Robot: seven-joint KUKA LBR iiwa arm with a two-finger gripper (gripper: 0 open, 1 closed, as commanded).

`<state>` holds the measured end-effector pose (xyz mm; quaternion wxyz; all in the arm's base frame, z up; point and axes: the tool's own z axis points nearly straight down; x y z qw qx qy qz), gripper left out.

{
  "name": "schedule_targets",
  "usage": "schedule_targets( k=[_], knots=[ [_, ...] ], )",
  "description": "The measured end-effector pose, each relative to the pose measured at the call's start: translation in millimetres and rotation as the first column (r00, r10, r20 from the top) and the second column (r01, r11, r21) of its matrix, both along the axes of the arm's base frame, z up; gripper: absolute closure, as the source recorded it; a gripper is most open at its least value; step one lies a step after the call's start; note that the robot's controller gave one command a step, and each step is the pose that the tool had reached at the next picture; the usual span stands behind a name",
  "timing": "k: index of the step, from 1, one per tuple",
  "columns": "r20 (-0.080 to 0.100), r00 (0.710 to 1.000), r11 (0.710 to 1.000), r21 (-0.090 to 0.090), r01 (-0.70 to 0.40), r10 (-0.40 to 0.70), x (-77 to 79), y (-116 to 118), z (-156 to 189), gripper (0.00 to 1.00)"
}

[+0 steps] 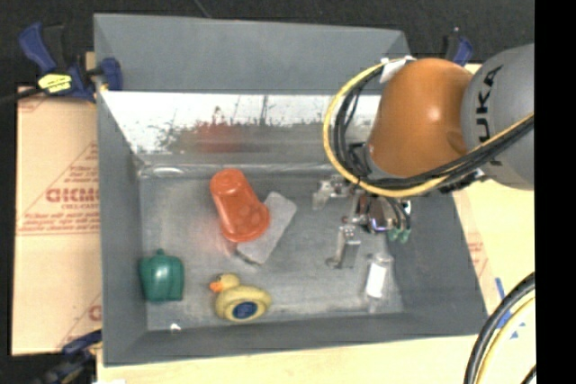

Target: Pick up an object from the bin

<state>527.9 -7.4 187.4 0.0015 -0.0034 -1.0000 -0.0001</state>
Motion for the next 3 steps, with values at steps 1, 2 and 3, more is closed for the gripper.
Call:
schedule_targets(
  k=[1, 2, 3],
  knots=[
    [0.007, 1.0, 1.0, 0.0, 0.0, 0.0, 1.6, 0, 3, 0.0],
    [0.014, 0.905, 0.905, -0.005, -0.426, 0.426, 33.3, 41, -106, 0.0],
    [0.014, 0.931, 0.931, -0.003, -0.366, 0.366, 38.7, 46, -65, 0.0]
  ],
)
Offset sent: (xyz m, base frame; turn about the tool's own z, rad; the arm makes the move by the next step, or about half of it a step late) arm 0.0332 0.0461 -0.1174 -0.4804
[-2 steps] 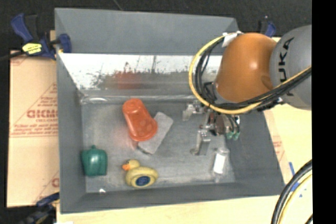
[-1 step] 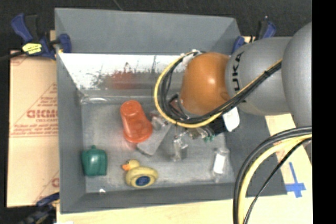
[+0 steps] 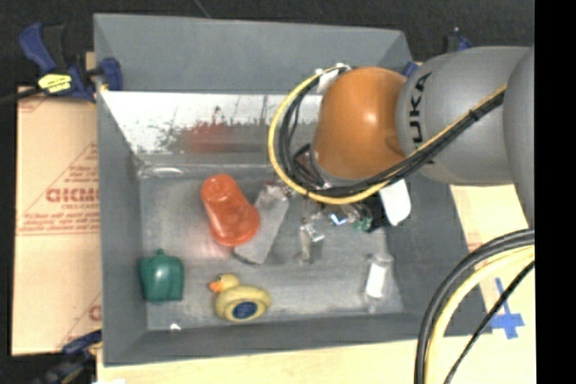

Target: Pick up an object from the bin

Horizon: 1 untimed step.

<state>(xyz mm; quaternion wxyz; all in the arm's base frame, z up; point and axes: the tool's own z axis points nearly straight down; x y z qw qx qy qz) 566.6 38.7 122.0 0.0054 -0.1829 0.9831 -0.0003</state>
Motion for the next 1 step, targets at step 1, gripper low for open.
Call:
schedule_targets(
  k=[1],
  knots=[
    [0.008, 0.893, 0.893, -0.005, -0.45, 0.45, 1.2, 63.1, -21.8, 0.0]
  ],
)
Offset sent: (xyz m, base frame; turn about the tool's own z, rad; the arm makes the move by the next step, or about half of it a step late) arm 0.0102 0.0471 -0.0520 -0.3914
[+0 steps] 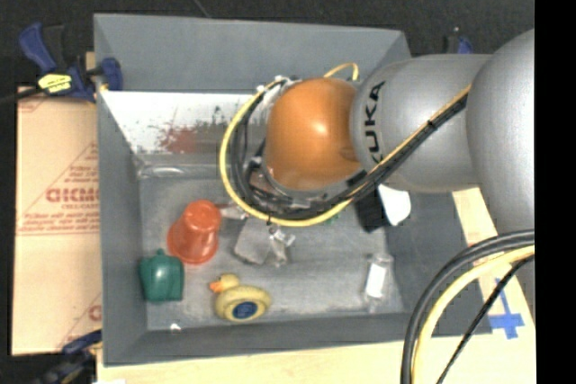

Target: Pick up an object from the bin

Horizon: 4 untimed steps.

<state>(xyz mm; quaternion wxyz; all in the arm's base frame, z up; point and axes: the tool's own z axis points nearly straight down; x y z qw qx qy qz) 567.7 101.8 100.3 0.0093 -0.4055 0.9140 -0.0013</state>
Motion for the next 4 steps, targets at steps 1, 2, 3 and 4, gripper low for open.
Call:
schedule_targets(
  k=[1, 2, 3, 4],
  knots=[
    [-0.008, 0.997, 0.997, -0.004, 0.076, -0.076, 10.2, -16, -29, 0.0],
    [0.001, 0.854, 0.854, 0.014, 0.52, -0.52, 88.6, -33, -28, 1.0],
    [0.001, 0.854, 0.854, 0.014, 0.521, -0.521, 88.6, -33, -28, 1.0],
    [0.006, 0.853, 0.853, 0.019, 0.522, -0.522, 90.3, -34, -22, 1.0]
  ],
)
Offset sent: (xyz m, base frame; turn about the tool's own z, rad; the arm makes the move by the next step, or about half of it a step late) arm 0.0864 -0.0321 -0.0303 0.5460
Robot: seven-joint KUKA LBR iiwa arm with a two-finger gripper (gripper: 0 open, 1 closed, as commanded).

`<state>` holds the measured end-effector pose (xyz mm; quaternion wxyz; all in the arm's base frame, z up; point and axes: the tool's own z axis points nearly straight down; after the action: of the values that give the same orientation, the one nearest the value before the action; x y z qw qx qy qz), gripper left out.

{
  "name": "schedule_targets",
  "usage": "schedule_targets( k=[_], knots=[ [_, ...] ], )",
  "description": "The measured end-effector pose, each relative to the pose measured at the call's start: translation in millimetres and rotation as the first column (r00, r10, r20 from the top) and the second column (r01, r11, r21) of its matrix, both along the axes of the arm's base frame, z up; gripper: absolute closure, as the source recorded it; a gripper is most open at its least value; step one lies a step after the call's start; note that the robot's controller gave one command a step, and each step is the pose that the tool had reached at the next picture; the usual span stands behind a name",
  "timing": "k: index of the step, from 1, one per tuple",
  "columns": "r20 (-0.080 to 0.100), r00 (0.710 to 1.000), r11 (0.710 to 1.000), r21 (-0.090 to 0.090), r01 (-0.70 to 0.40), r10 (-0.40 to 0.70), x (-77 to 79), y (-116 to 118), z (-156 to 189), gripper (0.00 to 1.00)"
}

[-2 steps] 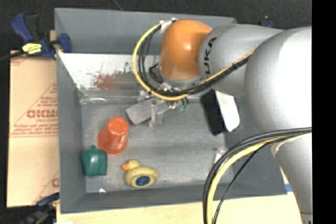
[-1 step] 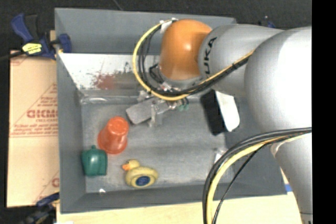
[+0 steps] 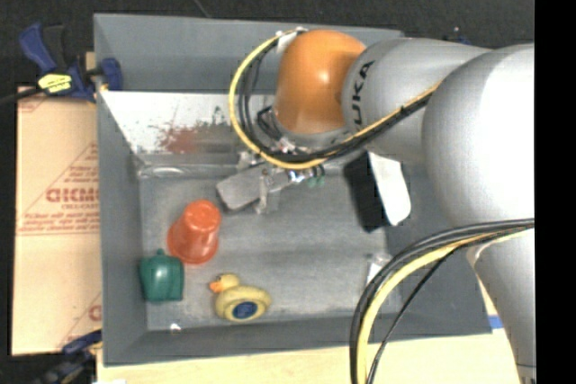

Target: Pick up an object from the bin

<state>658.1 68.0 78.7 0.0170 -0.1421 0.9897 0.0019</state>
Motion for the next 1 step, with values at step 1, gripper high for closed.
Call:
schedule_targets(
  k=[1],
  knots=[
    [0.002, 1.0, 1.0, 0.001, 0.002, -0.002, 0.0, -0.1, 4.3, 1.0]
  ],
)
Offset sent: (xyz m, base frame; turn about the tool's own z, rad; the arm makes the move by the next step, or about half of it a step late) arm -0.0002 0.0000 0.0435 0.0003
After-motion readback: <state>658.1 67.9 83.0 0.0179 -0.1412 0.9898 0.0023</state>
